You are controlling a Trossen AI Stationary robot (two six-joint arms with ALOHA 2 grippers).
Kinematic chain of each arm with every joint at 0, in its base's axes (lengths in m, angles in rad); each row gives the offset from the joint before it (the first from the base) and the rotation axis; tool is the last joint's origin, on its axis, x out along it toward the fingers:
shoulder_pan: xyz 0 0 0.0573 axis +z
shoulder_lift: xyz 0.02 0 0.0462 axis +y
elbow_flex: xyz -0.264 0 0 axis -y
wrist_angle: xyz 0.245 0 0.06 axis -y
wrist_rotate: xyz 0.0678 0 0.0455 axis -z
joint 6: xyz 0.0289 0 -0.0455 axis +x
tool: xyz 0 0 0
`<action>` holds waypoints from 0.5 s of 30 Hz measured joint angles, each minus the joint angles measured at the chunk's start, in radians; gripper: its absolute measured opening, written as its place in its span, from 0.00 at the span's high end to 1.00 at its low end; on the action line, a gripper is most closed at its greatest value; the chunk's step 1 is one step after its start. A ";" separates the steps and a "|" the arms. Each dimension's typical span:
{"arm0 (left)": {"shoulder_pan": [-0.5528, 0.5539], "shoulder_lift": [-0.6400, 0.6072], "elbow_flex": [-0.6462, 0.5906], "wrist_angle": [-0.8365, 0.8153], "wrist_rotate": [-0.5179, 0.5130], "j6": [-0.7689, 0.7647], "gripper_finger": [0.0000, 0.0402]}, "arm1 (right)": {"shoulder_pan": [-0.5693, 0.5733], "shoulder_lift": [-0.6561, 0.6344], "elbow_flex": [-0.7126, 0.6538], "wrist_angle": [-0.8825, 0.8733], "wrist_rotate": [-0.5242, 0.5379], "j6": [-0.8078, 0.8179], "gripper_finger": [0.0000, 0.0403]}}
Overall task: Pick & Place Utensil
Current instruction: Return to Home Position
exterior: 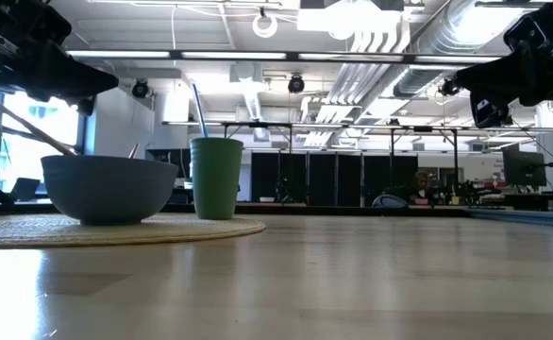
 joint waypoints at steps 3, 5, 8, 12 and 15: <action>0.000 0.000 0.001 -0.010 0.000 -0.002 1.00 | 0.000 0.000 0.000 0.007 0.018 -0.084 0.98; 0.000 0.000 0.001 -0.006 0.000 -0.005 1.00 | 0.000 0.000 0.000 0.011 0.036 -0.182 0.99; 0.000 0.000 0.000 0.001 -0.002 -0.005 1.00 | 0.000 0.000 0.000 0.012 0.053 -0.252 0.99; 0.000 0.000 0.000 0.001 -0.002 -0.005 1.00 | 0.000 0.000 0.000 0.013 0.056 -0.235 0.98; 0.000 0.000 0.000 0.002 -0.002 -0.007 1.00 | 0.000 0.000 0.000 0.014 0.056 -0.207 0.98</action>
